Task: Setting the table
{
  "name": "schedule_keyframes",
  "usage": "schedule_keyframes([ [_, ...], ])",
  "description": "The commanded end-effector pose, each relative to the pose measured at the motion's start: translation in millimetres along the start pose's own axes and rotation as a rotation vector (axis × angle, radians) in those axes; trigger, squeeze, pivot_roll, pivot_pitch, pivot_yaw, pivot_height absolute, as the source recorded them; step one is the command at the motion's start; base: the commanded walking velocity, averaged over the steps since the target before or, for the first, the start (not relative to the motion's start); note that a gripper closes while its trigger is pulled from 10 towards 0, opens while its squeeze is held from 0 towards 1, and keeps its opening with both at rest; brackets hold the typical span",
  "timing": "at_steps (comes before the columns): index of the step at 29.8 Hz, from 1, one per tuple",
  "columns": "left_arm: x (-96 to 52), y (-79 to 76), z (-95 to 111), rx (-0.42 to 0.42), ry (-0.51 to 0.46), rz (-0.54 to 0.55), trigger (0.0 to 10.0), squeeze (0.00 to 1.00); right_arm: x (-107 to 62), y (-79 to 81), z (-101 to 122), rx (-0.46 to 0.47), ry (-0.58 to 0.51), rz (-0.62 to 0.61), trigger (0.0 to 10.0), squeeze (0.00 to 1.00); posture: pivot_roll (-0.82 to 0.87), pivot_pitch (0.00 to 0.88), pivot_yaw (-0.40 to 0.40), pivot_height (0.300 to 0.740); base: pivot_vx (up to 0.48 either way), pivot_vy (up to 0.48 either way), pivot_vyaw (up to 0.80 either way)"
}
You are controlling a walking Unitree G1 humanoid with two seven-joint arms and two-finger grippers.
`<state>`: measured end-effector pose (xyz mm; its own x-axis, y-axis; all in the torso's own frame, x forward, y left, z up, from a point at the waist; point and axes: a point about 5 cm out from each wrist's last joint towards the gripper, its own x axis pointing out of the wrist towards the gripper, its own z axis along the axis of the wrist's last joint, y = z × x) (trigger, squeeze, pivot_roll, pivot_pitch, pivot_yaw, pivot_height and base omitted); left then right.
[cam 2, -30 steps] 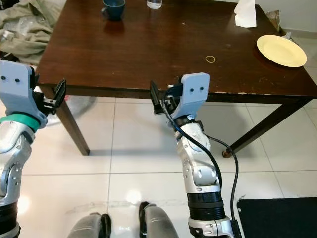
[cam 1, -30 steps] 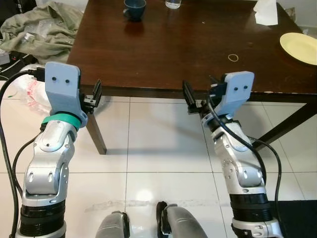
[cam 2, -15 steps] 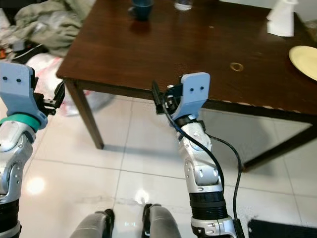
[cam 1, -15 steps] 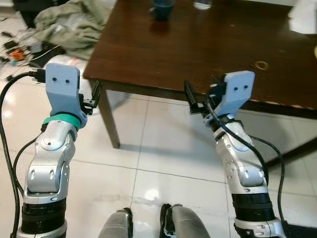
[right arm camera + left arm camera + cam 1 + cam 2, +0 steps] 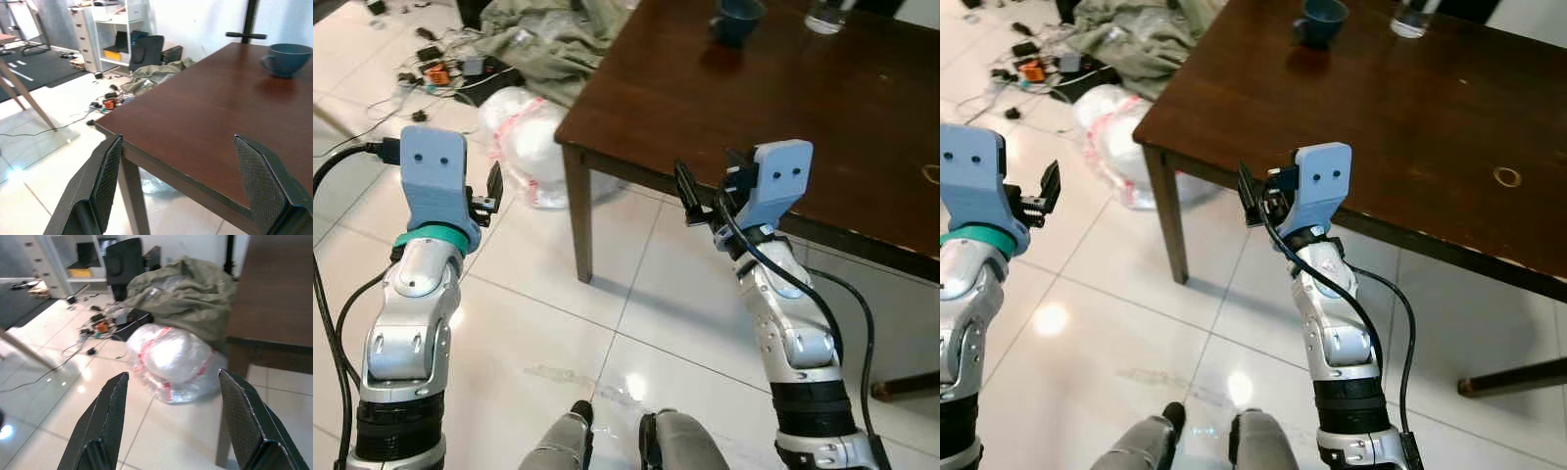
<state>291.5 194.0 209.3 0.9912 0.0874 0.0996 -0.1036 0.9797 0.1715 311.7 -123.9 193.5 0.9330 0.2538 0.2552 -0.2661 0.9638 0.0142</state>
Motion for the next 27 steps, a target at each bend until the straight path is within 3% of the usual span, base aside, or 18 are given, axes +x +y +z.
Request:
schedule_keyframes([
  [1,0.1,-1.1,-8.2,0.003,0.038,0.006,10.0,0.0,-1.5,1.1,-1.5,0.005,-0.003,0.002,10.0,0.0,-0.09,0.065,0.018,0.74,0.0,0.0,0.8],
  [27,2.3,-1.6,-10.7,0.03,0.056,0.015,10.0,0.0,-1.3,-0.8,-1.0,0.004,-0.005,-0.012,10.0,0.0,-0.09,0.067,0.022,0.74,0.0,0.0,0.8],
])
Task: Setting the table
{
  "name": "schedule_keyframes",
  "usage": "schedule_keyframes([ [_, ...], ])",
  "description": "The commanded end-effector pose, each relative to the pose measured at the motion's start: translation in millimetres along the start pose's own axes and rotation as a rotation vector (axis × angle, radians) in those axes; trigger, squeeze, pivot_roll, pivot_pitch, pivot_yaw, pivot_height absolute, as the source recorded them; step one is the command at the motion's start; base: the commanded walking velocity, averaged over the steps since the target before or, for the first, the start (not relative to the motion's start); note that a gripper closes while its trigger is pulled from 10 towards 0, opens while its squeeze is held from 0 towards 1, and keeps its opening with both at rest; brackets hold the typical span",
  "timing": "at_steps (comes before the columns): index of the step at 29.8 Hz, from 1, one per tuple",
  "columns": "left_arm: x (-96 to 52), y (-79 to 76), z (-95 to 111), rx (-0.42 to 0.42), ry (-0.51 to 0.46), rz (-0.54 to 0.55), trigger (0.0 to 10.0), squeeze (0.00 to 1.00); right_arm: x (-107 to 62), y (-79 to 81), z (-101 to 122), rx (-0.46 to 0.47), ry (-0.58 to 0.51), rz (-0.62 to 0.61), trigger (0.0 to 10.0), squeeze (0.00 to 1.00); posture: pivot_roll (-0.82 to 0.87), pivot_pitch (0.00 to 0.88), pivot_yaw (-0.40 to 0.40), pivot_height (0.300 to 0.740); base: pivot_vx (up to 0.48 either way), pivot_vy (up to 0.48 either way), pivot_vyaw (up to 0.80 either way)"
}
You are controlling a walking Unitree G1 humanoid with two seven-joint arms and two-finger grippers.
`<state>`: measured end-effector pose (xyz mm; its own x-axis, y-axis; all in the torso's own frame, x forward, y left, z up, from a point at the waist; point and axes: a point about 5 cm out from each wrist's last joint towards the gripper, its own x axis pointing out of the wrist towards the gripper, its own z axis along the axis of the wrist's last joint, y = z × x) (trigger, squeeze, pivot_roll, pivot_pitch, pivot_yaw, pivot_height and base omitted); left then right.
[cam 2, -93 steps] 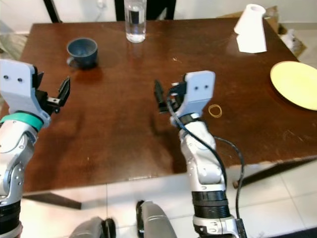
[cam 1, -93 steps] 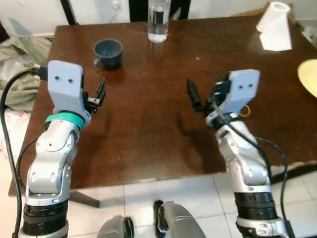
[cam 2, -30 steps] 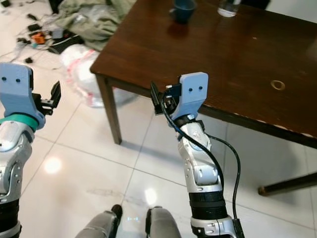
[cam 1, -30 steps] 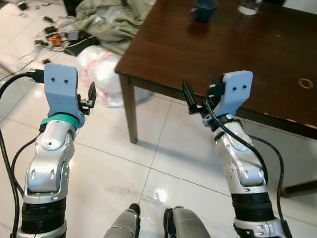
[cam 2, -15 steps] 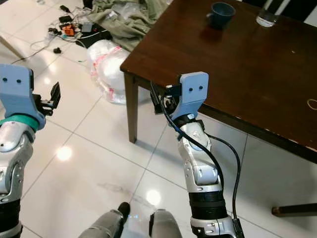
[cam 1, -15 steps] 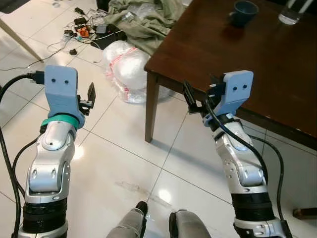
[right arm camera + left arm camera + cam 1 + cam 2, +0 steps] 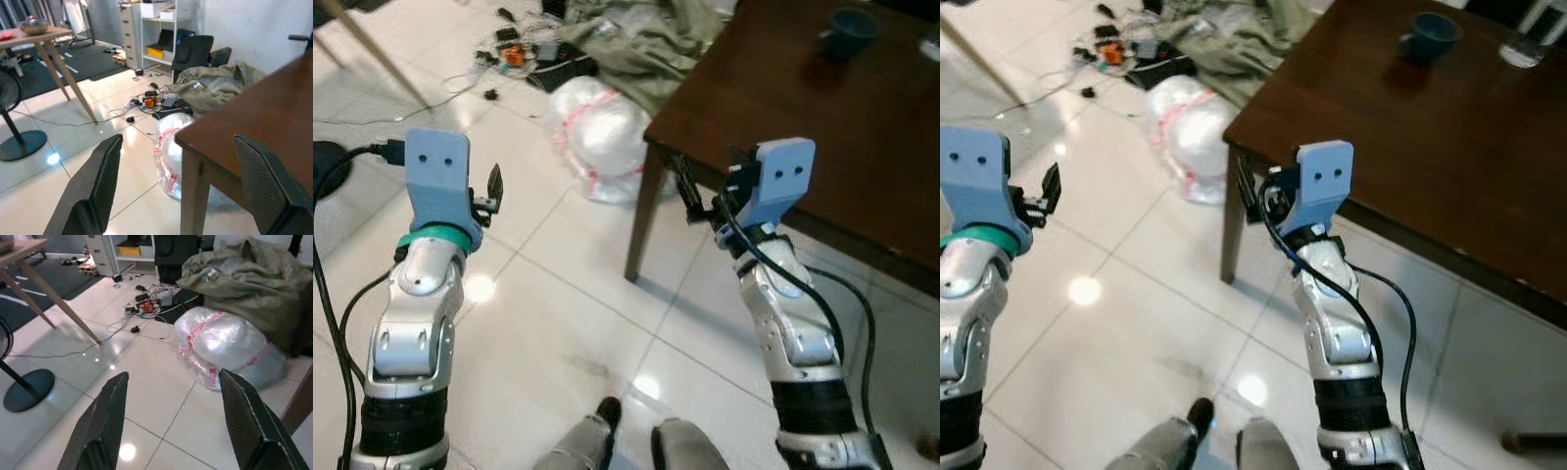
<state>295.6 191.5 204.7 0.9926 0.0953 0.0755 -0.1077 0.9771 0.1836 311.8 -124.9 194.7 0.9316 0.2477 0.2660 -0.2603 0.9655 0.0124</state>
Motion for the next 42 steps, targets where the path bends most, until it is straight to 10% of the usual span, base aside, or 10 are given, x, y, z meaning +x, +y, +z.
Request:
schedule_keyframes([
  [1,-0.8,2.0,-6.5,0.021,0.031,0.012,10.0,0.0,-1.5,-0.2,-2.3,0.008,0.007,-0.009,10.0,0.0,-0.09,0.067,0.022,0.74,0.0,0.0,0.8],
  [42,4.7,11.1,-14.2,0.021,0.081,0.103,10.0,0.0,-1.4,-3.4,-2.7,0.017,0.01,-0.033,10.0,0.0,-0.1,0.068,0.017,0.74,0.107,0.0,0.63],
])
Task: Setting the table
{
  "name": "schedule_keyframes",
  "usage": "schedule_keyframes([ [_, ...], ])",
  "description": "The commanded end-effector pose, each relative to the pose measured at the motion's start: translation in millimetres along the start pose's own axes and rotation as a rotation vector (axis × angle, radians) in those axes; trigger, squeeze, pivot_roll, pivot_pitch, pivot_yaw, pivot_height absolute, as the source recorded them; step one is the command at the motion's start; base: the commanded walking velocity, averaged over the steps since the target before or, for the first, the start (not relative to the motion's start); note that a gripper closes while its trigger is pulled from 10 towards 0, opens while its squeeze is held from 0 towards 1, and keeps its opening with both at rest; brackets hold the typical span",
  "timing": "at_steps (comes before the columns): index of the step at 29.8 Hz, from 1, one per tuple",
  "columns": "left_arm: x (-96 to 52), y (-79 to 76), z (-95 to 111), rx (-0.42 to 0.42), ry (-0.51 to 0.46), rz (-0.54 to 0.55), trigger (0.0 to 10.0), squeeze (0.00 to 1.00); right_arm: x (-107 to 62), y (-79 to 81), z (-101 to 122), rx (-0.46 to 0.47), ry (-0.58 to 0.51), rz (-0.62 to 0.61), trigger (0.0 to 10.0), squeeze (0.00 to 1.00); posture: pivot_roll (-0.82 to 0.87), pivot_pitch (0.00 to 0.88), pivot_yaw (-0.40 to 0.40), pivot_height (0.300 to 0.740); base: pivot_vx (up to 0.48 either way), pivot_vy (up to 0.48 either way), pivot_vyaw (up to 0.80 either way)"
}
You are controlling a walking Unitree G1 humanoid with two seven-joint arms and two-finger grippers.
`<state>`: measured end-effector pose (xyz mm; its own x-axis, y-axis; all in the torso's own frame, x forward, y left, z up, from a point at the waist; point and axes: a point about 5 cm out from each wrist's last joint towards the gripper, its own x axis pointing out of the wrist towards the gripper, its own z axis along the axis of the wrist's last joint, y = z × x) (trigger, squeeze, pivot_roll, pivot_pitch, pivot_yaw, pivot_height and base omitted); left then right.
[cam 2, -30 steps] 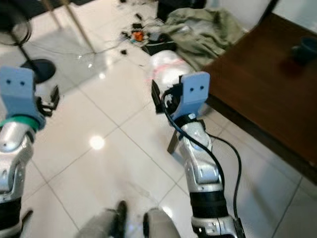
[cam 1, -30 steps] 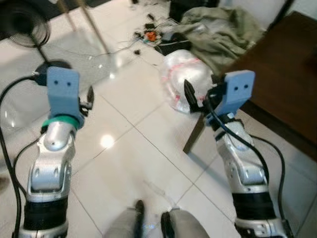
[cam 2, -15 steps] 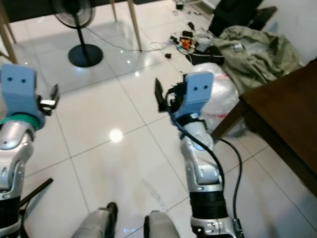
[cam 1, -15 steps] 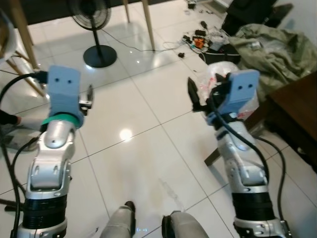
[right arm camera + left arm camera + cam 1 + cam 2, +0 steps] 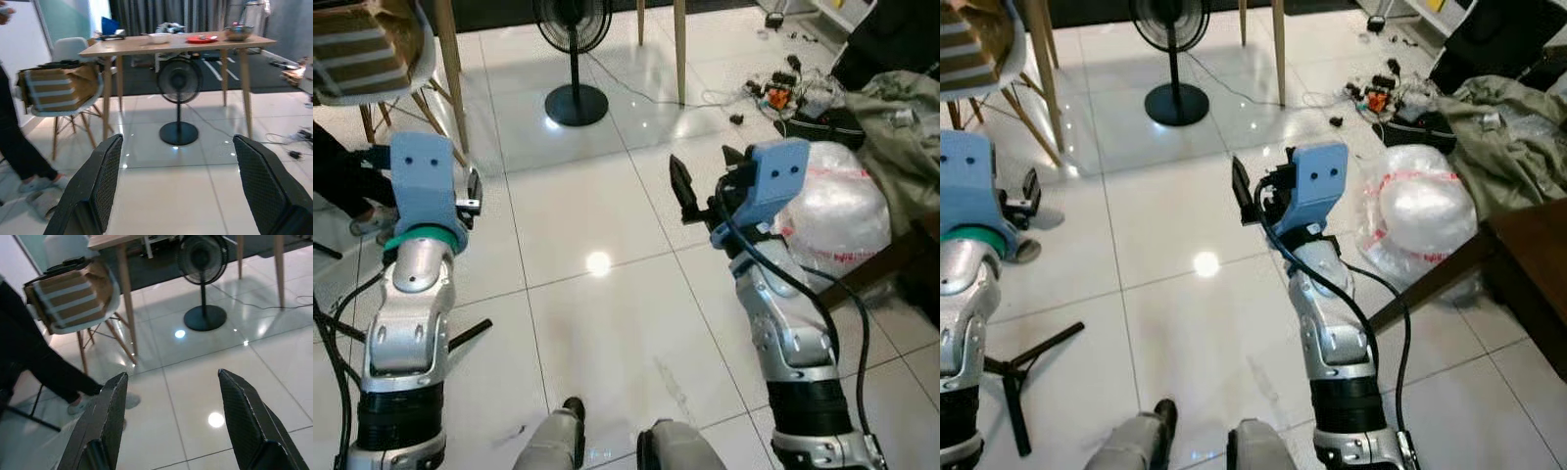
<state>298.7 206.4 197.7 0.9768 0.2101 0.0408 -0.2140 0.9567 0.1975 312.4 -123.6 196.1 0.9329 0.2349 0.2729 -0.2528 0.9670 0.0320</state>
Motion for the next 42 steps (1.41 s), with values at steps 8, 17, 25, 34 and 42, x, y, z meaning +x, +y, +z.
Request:
schedule_keyframes([
  [8,1.1,-5.6,-3.3,-0.004,0.02,-0.025,10.0,0.0,-2.7,-9.0,-3.1,-0.012,0.013,-0.053,10.0,0.0,-0.1,0.067,0.018,0.74,0.436,0.0,0.0],
  [17,1.4,-7.2,-2.7,-0.003,0.015,-0.035,10.0,0.0,-2.5,-12.9,-2.9,-0.016,0.009,-0.084,10.0,0.0,-0.1,0.063,0.018,0.74,0.439,0.0,0.0],
  [25,1.3,-7.9,-2.6,0.002,0.011,-0.042,10.0,0.0,-2.1,-21.1,-5.1,-0.008,0.023,-0.144,10.0,0.0,-0.1,0.06,0.019,0.74,0.441,0.0,0.0],
  [34,1.4,-8.4,-2.4,0.006,0.009,-0.048,10.0,0.0,-1.5,-22.9,-6.7,0.004,0.036,-0.163,10.0,0.0,-0.1,0.058,0.02,0.74,0.442,0.0,-0.57],
  [42,1.4,-8.9,-2.2,0.009,0.007,-0.053,10.0,0.0,-0.4,-25.8,-8.4,0.0,0.047,-0.189,10.0,0.0,-0.1,0.057,0.019,0.74,0.442,0.0,-0.8],
])
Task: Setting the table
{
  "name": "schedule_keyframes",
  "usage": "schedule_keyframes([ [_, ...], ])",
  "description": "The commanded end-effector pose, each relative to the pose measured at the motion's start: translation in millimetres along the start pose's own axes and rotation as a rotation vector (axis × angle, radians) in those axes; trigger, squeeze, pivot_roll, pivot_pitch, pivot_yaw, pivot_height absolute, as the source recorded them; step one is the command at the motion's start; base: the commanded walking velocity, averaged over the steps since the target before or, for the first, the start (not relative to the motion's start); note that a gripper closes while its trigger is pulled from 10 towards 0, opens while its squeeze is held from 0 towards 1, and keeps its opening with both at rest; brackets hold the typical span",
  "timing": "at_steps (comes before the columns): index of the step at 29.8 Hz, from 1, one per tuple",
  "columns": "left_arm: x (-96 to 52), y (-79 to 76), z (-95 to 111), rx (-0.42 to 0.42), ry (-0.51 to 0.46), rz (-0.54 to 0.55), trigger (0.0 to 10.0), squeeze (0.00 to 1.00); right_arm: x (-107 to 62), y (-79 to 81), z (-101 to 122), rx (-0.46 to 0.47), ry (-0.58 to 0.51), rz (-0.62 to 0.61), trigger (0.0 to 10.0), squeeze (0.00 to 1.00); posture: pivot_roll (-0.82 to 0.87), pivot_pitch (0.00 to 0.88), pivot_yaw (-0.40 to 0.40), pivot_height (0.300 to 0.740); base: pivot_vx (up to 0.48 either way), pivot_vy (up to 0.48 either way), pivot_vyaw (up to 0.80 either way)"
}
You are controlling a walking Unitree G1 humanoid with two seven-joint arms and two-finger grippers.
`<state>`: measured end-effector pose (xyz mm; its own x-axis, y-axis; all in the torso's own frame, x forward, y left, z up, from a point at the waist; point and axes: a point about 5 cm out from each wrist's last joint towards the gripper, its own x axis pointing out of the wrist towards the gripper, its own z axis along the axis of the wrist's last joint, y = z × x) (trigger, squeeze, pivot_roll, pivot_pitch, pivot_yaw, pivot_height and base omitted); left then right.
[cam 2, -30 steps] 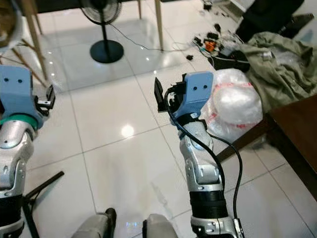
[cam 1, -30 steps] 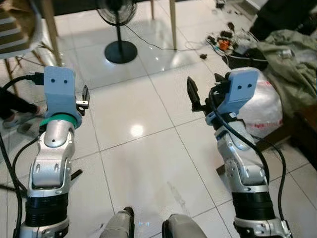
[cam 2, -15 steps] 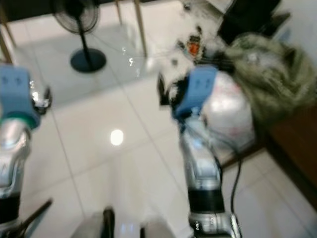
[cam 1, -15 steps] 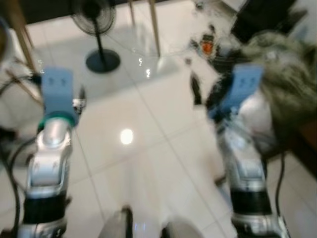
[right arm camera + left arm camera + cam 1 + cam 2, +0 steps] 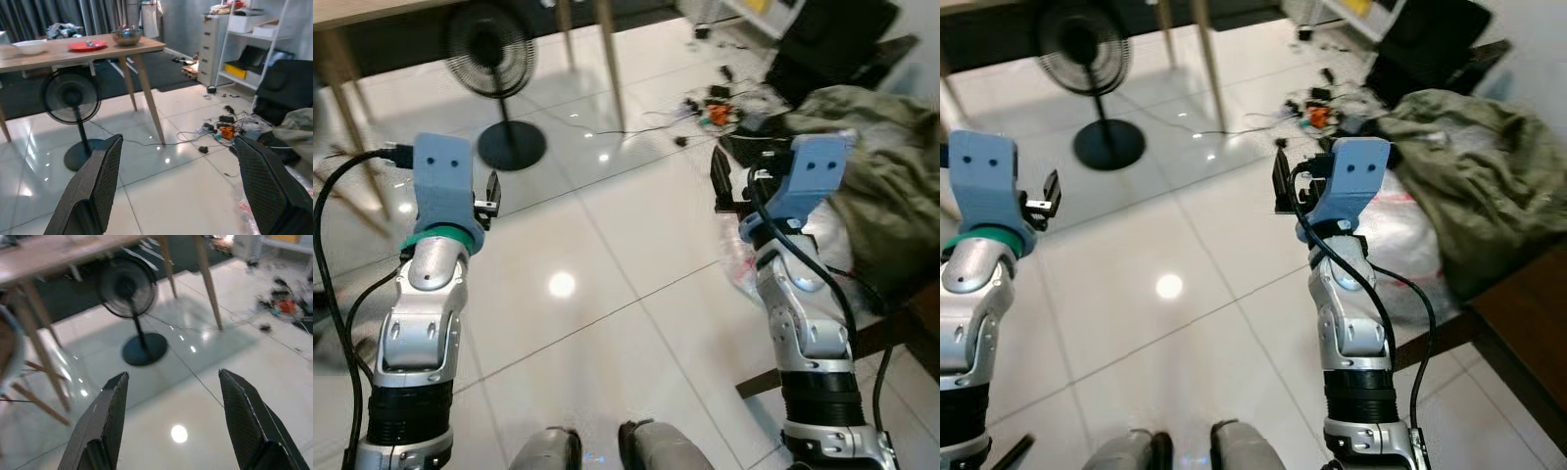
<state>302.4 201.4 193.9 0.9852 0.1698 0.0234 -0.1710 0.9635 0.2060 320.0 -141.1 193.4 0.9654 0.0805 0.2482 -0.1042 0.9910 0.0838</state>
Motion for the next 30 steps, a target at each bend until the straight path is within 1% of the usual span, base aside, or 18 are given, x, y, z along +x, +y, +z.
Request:
schedule_keyframes([
  [1,-1.0,-3.0,0.7,0.002,-0.003,-0.011,10.0,0.0,-1.0,-8.8,-5.9,-0.014,0.032,-0.043,10.0,0.0,-0.1,0.059,0.02,0.74,0.442,0.0,-0.71],
  [3,-1.0,-3.0,0.7,0.002,-0.003,-0.011,10.0,0.0,-1.0,-8.8,-5.9,-0.014,0.032,-0.043,10.0,0.0,-0.1,0.059,0.02,0.74,0.442,0.0,-0.71],
  [13,-1.2,-3.5,0.9,0.002,-0.004,-0.014,10.0,0.0,-0.7,-11.3,-5.9,-0.018,0.03,-0.061,10.0,0.0,-0.1,0.06,0.021,0.74,0.442,0.0,0.0],
  [20,-1.2,-3.7,1.0,0.005,-0.004,-0.013,10.0,0.0,-0.9,-1.7,-5.1,-0.01,0.022,-0.004,10.0,0.0,-0.09,0.063,0.019,0.74,0.442,0.0,0.0],
  [30,-1.3,-4.2,0.8,0.012,-0.009,-0.019,10.0,0.0,0.2,-2.5,-5.1,-0.026,0.019,-0.02,10.0,0.0,-0.09,0.062,0.021,0.74,0.442,0.0,0.0],
])
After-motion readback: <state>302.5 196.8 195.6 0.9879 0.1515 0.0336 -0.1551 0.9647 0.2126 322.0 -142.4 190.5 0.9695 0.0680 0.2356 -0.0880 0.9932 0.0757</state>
